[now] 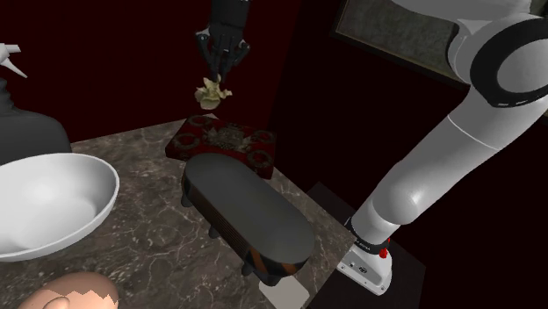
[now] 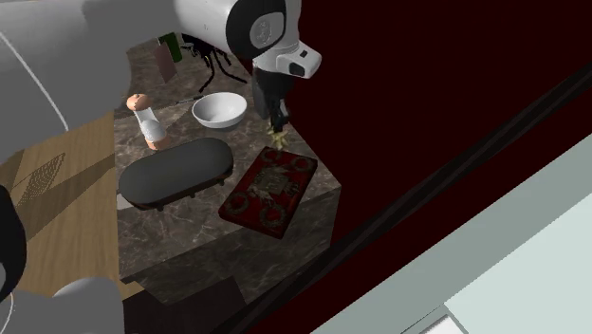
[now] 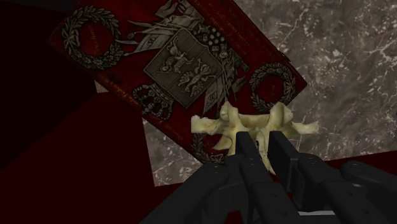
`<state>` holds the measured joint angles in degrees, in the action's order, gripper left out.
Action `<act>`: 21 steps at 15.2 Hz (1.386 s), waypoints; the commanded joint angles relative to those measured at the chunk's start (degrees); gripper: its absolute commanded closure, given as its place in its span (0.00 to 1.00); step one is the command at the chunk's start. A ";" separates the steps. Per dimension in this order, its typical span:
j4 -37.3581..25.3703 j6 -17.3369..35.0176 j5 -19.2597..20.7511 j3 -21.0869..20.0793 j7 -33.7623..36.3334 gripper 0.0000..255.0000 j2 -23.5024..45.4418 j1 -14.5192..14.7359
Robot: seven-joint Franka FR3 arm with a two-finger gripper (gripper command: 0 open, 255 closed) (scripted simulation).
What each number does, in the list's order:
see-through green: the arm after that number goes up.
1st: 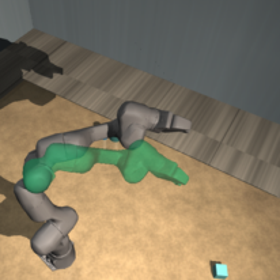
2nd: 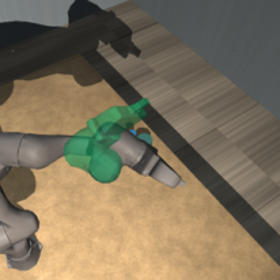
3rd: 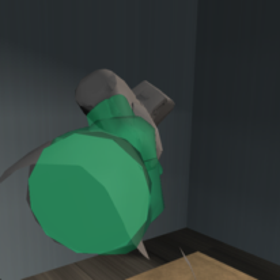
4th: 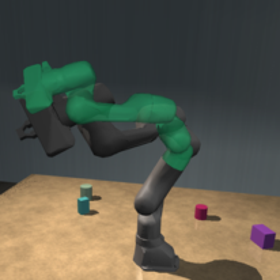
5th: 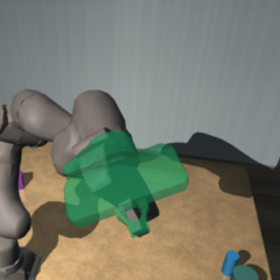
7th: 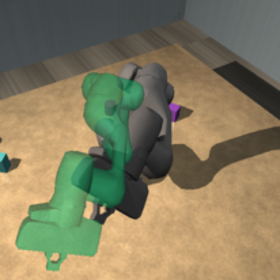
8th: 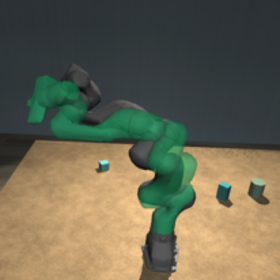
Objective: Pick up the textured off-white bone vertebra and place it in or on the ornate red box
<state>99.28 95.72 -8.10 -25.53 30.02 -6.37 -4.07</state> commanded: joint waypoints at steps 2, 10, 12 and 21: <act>6.91 -0.49 -2.92 2.18 -3.51 1.00 -7.56 -0.73; 13.78 5.62 -3.43 1.98 -4.31 1.00 -8.32 -0.38; 15.36 7.14 -3.53 1.88 -4.48 1.00 -8.37 -0.32; 20.94 12.96 -3.85 1.41 -5.02 1.00 -8.10 -0.10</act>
<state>119.47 108.74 -12.04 -24.00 24.93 -14.92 -4.18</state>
